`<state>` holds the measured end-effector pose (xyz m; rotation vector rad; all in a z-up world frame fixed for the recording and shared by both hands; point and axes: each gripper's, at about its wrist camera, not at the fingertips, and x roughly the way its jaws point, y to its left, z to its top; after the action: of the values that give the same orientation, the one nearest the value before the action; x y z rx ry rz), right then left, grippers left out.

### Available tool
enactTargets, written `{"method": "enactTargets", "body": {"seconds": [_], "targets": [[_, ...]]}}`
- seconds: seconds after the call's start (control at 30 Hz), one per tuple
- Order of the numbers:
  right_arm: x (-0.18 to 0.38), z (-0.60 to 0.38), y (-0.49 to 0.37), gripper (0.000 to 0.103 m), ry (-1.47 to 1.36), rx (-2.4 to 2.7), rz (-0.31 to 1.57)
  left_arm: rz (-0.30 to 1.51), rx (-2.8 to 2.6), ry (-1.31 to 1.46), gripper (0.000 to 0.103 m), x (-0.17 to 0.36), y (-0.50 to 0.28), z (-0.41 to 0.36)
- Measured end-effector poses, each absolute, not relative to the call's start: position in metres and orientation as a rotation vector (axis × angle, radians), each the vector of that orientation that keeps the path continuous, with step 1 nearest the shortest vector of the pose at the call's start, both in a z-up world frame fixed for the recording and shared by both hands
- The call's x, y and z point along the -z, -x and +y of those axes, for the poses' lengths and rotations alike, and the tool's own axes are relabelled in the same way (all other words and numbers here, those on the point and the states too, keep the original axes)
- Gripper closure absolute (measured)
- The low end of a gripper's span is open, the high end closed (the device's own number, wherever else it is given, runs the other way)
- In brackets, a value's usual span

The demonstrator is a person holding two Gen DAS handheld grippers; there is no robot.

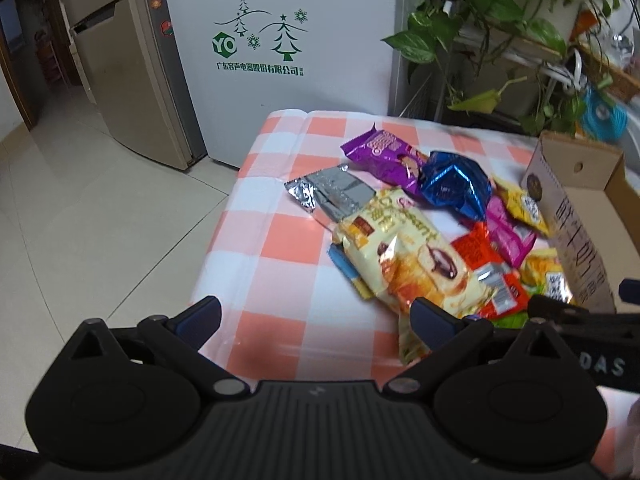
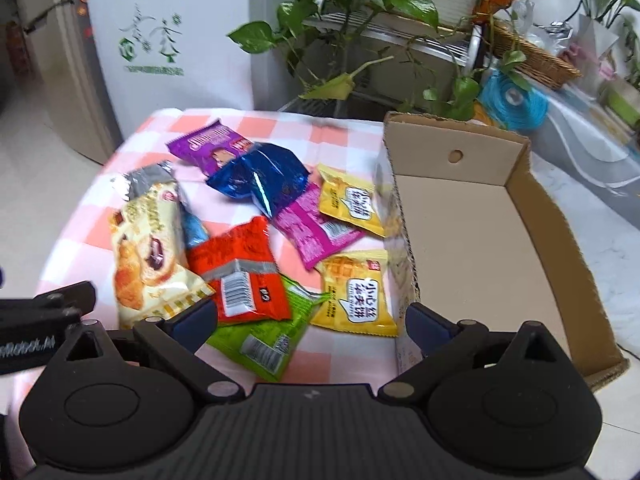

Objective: Organize snacks
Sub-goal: 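Lower left tool onto yellow Croissant bag while right tool lowers onto red bag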

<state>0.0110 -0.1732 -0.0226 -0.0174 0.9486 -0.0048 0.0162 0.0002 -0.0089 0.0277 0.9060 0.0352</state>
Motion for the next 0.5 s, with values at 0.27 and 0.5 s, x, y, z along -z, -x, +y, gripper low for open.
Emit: {"method": "enactTargets", "body": {"seconds": [0.27, 0.5], "targets": [[0.007, -0.180, -0.015, 0.000, 0.082, -0.152, 0.885, 0.901, 0.019, 0.041, 0.003, 0.004, -0.034, 0.001], [0.010, -0.184, -0.019, 0.002, 0.165, -0.290, 0.863, 0.938, 0.080, 0.124, 0.003, 0.017, -0.053, -0.008]]}}
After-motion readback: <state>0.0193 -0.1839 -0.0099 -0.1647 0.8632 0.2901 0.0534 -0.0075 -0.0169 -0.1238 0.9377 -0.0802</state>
